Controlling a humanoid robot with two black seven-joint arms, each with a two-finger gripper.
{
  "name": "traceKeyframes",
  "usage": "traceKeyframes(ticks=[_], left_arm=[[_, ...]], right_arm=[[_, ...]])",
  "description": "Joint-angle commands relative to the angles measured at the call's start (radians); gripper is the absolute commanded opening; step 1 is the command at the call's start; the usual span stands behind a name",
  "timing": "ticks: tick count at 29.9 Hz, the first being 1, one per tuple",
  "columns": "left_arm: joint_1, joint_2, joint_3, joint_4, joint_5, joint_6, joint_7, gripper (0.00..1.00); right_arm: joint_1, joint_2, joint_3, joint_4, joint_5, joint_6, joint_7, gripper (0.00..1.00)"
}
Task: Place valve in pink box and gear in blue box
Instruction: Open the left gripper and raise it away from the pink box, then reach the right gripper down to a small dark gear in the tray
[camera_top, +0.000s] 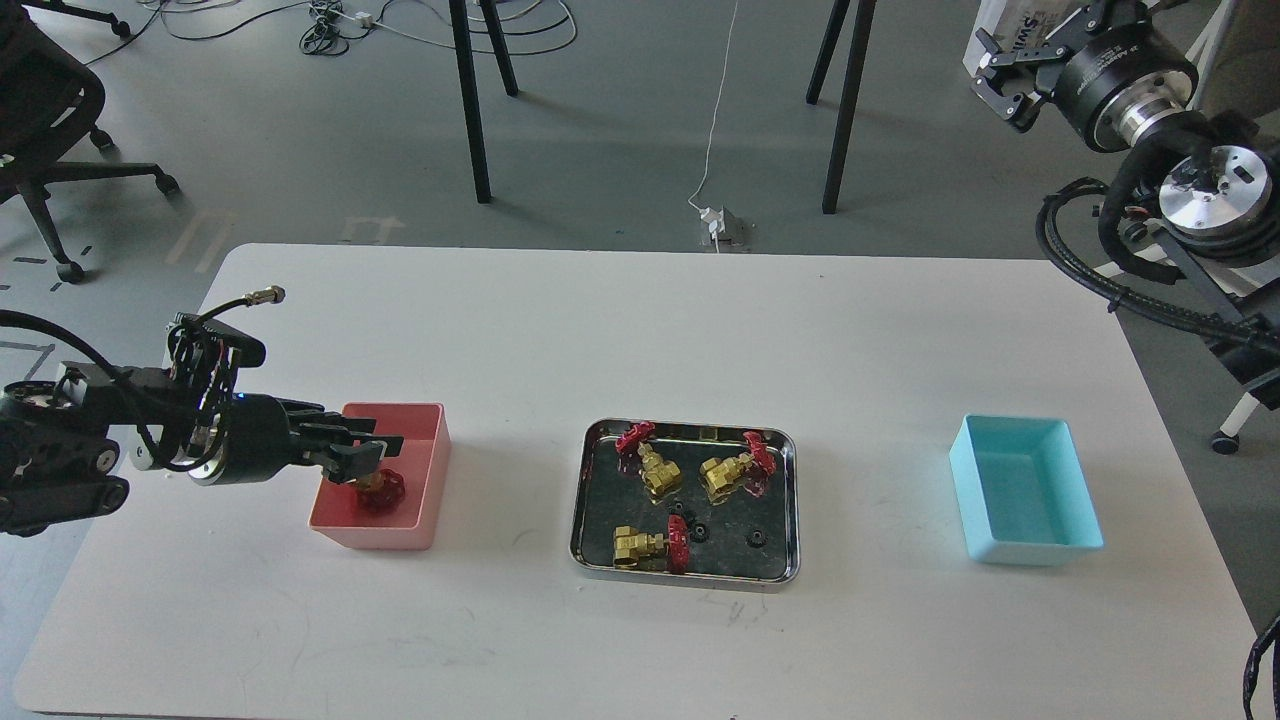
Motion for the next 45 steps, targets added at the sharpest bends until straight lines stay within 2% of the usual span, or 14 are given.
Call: traceKeyframes(ticks=[1,5,8,10,14,17,20,23,26,30,33,34,40,45], left_arm=[[-0.011,0.05,-0.092,-0.032,-0.009,-0.032,0.0,0.62],[0.0,0.168,-0.418,-0.139,-0.061,-0.223,0.0,0.68],[0.063,0.194,-0.667,-0.247,-0.323,-0.378,0.0,0.74],[0.106,0.18,-0.82,-0.27,-0.505,-0.441,0.0,0.77],[0.207,0.052,-1.086,-0.27,-0.754,-0.527,0.0,0.8],[0.311,-0.086,-1.268,-0.253,-0.885,-0.537,0.0,0.83],[0.399,-0.25,-1.4,-0.201,-0.904,-0.538,0.0,0.84],[0.474,-0.381,-1.457,-0.164,-0.896,-0.538,0.0,0.87],[0.497,-0.442,-1.459,-0.143,-0.891,-0.54,0.0,0.88],[0.512,-0.453,-1.453,-0.14,-0.89,-0.54,0.0,0.89],[0.515,-0.453,-1.453,-0.14,-0.89,-0.54,0.0,0.9],[0.515,-0.453,-1.453,-0.14,-0.891,-0.54,0.0,0.9],[0.54,-0.453,-1.453,-0.138,-0.89,-0.54,0.0,0.91],[0.557,-0.455,-1.453,-0.14,-0.89,-0.54,0.0,0.91]], right_arm=[[0.0,-0.007,-0.002,0.006,0.0,0.002,0.0,1.0],[-0.008,-0.027,-0.041,0.058,-0.041,0.043,-0.002,1.0],[0.003,-0.101,-0.168,0.127,-0.301,0.109,-0.003,1.0],[0.015,-0.13,-0.233,0.178,-0.473,0.136,-0.003,1.0],[0.1,-0.225,-0.405,0.287,-0.691,0.262,-0.005,1.0],[0.27,-0.314,-0.702,0.414,-0.778,0.42,-0.005,1.0],[0.445,-0.337,-0.957,0.528,-0.859,0.42,-0.003,1.0],[0.521,-0.306,-1.132,0.621,-1.035,0.42,-0.005,1.0],[0.523,-0.208,-1.23,0.64,-1.202,0.42,-0.003,1.0],[0.527,-0.084,-1.354,0.619,-1.27,0.27,-0.005,0.95],[0.529,0.019,-1.401,0.599,-1.273,0.194,-0.007,0.7],[0.529,0.06,-1.41,0.58,-1.273,0.181,-0.008,0.66],[0.521,0.246,-1.463,0.471,-1.299,0.17,-0.008,0.64],[0.487,0.326,-1.511,0.386,-1.33,0.167,-0.023,0.62]])
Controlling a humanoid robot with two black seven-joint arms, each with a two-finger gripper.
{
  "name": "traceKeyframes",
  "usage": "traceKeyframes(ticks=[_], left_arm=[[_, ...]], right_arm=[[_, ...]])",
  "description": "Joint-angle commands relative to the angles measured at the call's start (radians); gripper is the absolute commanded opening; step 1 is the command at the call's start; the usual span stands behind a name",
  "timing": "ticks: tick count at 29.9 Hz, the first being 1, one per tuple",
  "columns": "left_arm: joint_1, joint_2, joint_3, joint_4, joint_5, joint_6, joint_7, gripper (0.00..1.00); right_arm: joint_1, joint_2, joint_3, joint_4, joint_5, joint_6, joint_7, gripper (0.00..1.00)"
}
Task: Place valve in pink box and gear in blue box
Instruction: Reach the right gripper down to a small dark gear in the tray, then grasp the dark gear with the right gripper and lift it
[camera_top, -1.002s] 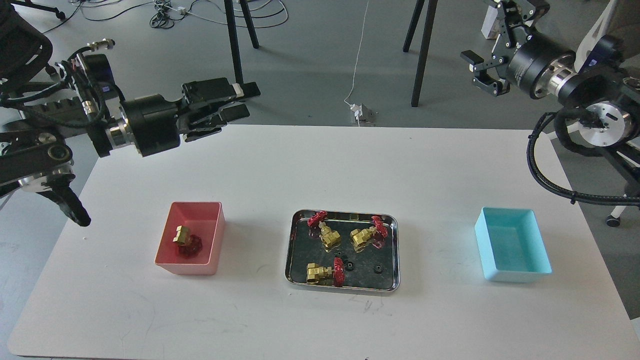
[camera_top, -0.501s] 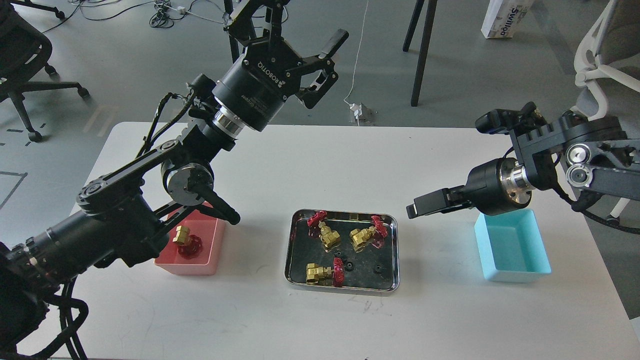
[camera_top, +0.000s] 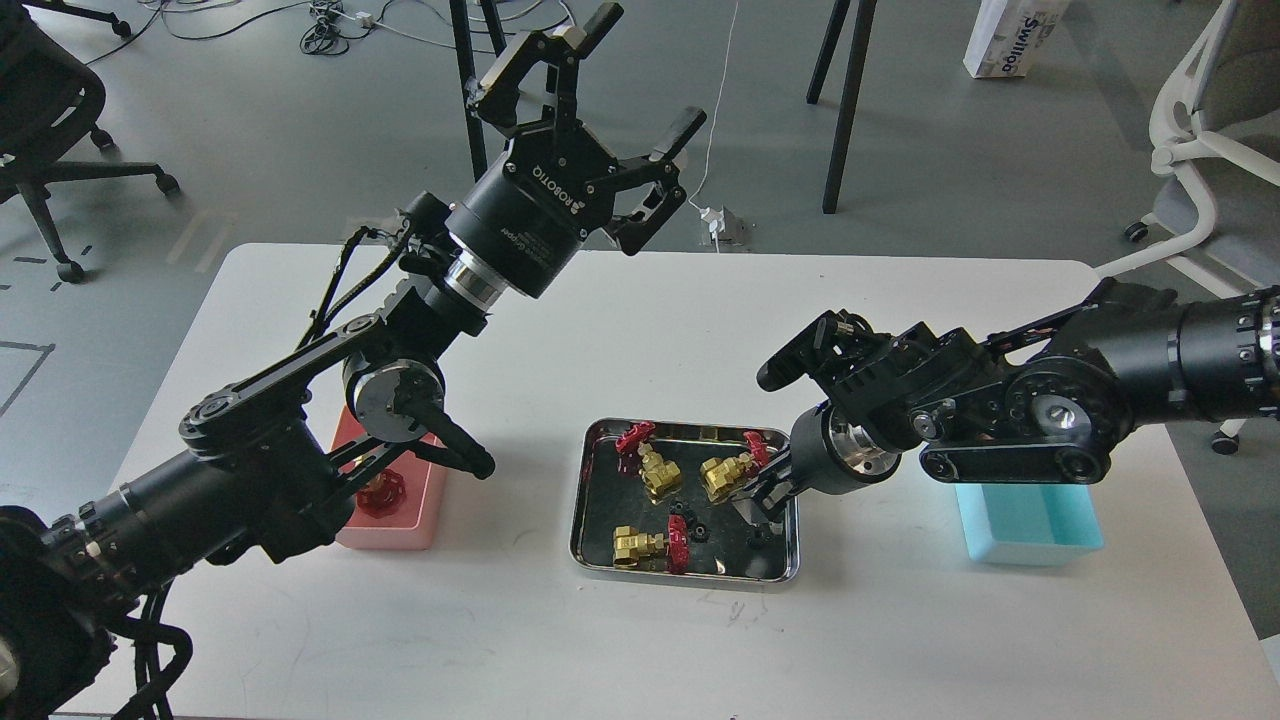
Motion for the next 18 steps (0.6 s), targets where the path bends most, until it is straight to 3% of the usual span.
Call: traceKeyframes(ticks=[1,18], left_arm=[[0.007,-0.001,0.0,-0.001,0.0,0.0,0.0,0.92],[0.015,-0.004,0.003,0.017,0.002,0.002,0.0,0.92]], right_arm=[[-0.028,0.053,-0.017,-0.057,-0.013,-0.002,-0.008,0.62],[-0.06,0.11,-0.063,-0.064,-0.014,0.0,-0.008,0.62]])
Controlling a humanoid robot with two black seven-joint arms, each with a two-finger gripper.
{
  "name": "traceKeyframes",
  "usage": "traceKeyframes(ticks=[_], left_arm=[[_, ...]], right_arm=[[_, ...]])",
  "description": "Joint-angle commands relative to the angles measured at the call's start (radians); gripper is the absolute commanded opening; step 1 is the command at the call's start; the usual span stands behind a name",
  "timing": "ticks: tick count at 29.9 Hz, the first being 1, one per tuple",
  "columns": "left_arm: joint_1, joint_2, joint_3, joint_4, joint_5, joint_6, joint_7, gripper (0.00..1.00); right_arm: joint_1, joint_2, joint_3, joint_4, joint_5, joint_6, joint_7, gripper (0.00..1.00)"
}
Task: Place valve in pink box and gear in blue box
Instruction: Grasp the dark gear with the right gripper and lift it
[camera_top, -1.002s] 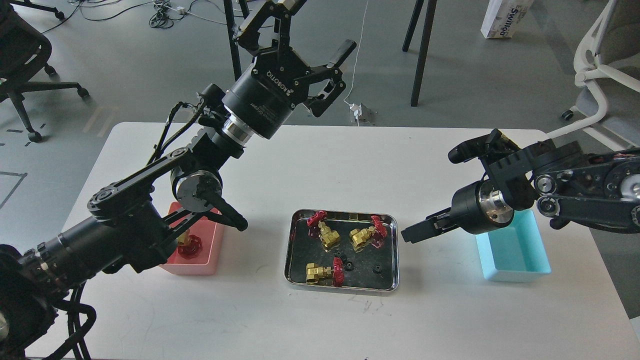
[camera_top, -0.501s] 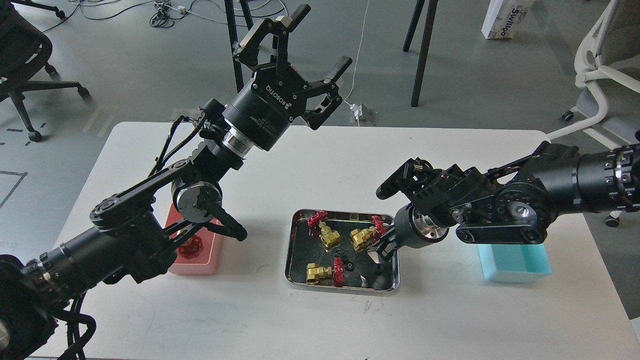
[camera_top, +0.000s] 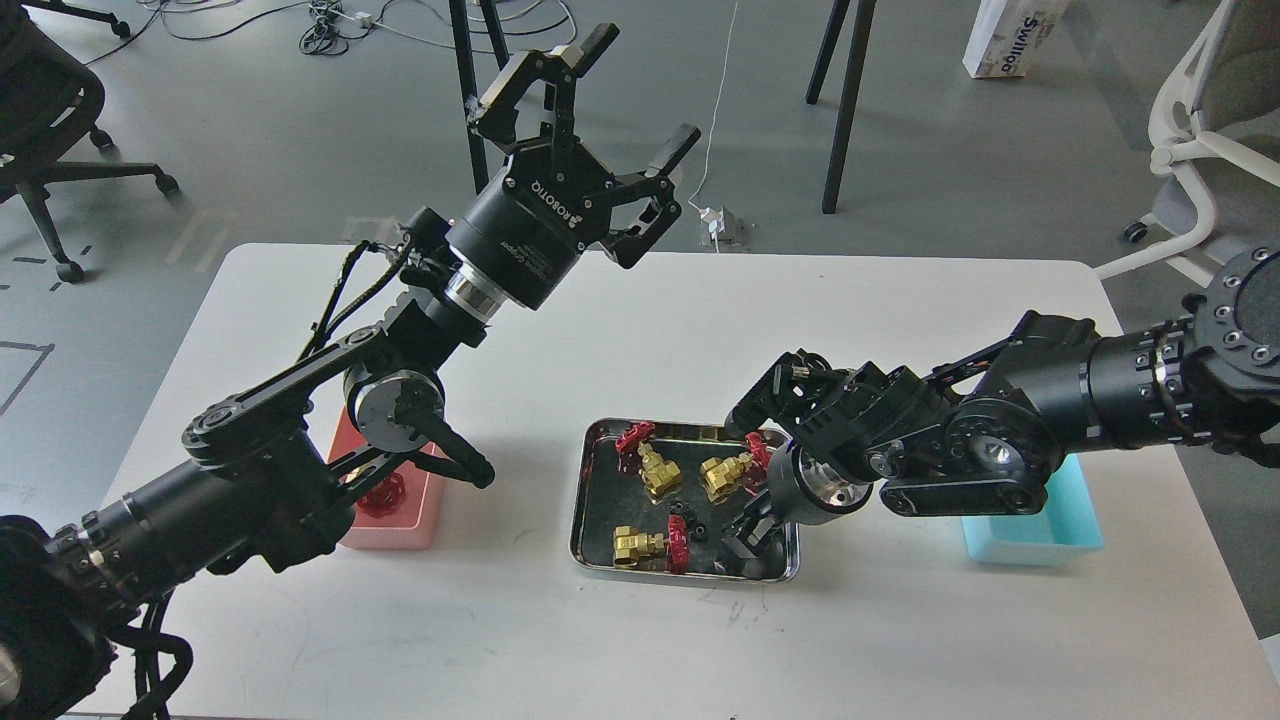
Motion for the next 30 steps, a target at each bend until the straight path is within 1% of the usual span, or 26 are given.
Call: traceKeyframes(ticks=[1,30], left_arm=[[0.0,-0.003,0.0,0.011,0.0,0.0,0.0,0.92],[0.02,-0.019,0.0,0.018,0.028,0.0,0.0,0.93]], right_arm=[[-0.012,0.001,-0.008,-0.001,-0.002,0.0,0.0,0.62],[-0.055,0.047,-0.008,-0.05,-0.013,-0.002,-0.001,0.51]])
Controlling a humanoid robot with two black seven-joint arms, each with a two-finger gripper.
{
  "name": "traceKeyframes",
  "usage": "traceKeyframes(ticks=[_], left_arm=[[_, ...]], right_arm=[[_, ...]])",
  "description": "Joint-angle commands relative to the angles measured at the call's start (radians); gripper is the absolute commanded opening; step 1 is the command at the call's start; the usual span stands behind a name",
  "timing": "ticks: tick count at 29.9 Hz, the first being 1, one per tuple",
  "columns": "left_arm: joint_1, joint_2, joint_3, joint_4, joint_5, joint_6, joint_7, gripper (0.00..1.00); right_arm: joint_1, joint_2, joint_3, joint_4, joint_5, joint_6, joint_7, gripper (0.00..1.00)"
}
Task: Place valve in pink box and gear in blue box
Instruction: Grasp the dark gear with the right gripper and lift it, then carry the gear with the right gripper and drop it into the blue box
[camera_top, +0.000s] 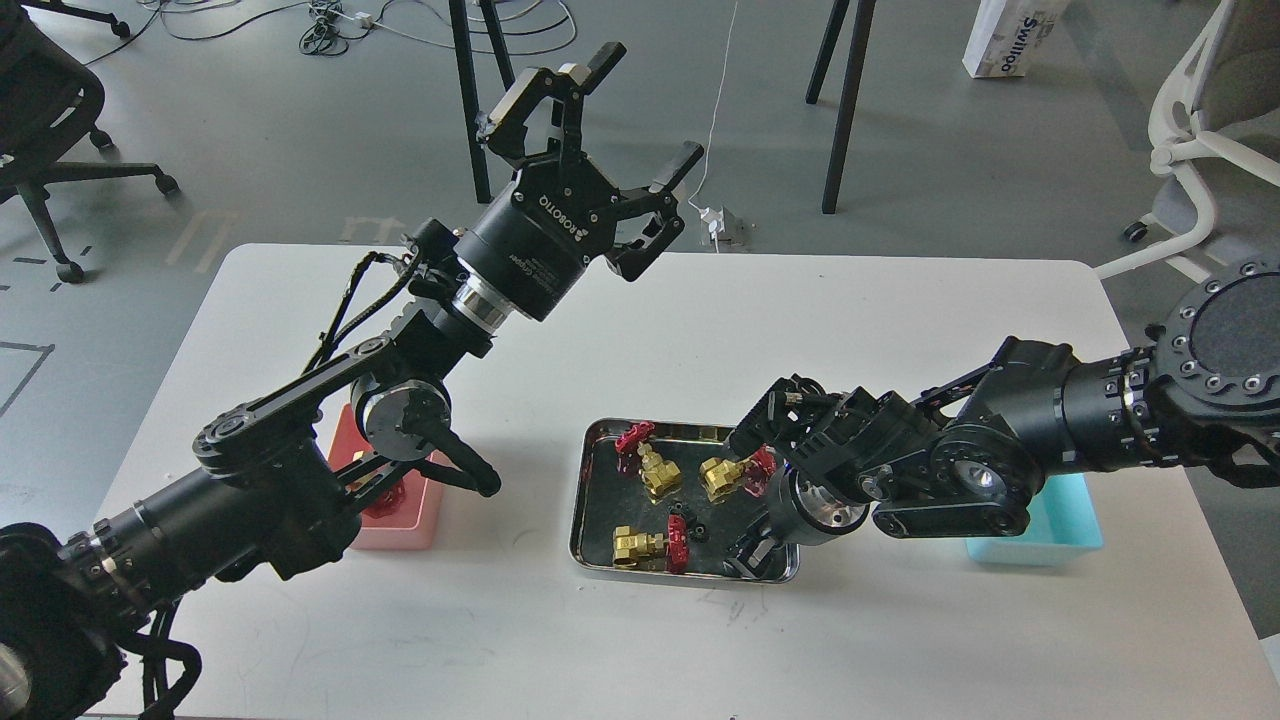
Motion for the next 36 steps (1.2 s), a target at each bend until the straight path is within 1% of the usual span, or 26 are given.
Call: traceKeyframes(ticks=[1,3,6,11,13,14,15,20,22,24,27,29,32,33,34,36], left_arm=[[0.003,0.0,0.0,0.0,0.001,0.0,0.0,0.93],[0.003,0.0,0.0,0.0,0.001,0.0,0.0,0.93],[0.003,0.0,0.0,0.0,0.001,0.0,0.0,0.93],[0.013,0.0,0.0,0.0,0.001,0.0,0.0,0.93],[0.016,0.0,0.0,0.0,0.001,0.0,0.0,0.93],[0.016,0.0,0.0,0.0,0.001,0.0,0.0,0.93],[0.016,0.0,0.0,0.0,0.001,0.0,0.0,0.93],[0.016,0.0,0.0,0.0,0.001,0.0,0.0,0.93],[0.016,0.0,0.0,0.0,0.001,0.0,0.0,0.93],[0.016,-0.002,0.0,0.0,0.001,0.0,0.0,0.93],[0.016,-0.002,0.0,0.0,0.001,0.0,0.0,0.93],[0.016,-0.004,-0.002,0.0,0.001,0.0,0.0,0.93],[0.016,-0.02,0.0,0.0,0.001,0.0,0.0,0.93],[0.016,-0.026,0.0,0.0,0.001,0.0,0.0,0.93],[0.016,-0.033,0.0,0.0,0.001,0.0,0.0,0.93],[0.016,-0.046,0.0,0.012,0.001,0.001,0.0,0.93]], right_arm=[[-0.001,0.006,0.0,-0.003,0.0,0.0,0.0,0.5],[-0.002,0.006,0.0,-0.009,0.0,0.0,0.0,0.48],[-0.01,0.006,0.0,-0.013,-0.001,0.0,-0.003,0.39],[-0.01,0.005,-0.003,-0.013,-0.003,0.001,-0.004,0.28],[-0.01,0.005,-0.012,-0.014,-0.001,0.001,-0.004,0.22],[-0.01,0.005,-0.014,-0.014,-0.001,0.001,-0.006,0.16],[-0.01,0.005,-0.014,-0.013,0.0,0.001,-0.006,0.12],[0.005,-0.01,-0.012,-0.002,0.009,0.001,-0.006,0.07],[0.024,-0.039,0.006,0.015,0.015,0.0,-0.004,0.05],[0.07,-0.101,0.038,0.044,0.019,-0.002,-0.006,0.05],[0.113,-0.249,0.133,0.098,0.035,-0.002,-0.006,0.05],[0.12,-0.386,0.181,0.13,0.055,0.0,-0.006,0.05],[0.11,-0.583,0.201,0.171,0.057,0.003,-0.009,0.05],[0.096,-0.648,0.204,0.184,0.055,0.001,-0.018,0.05],[0.078,-0.709,0.204,0.194,0.057,0.0,-0.04,0.05],[0.004,-0.8,0.215,0.228,0.051,-0.018,-0.07,0.05]])
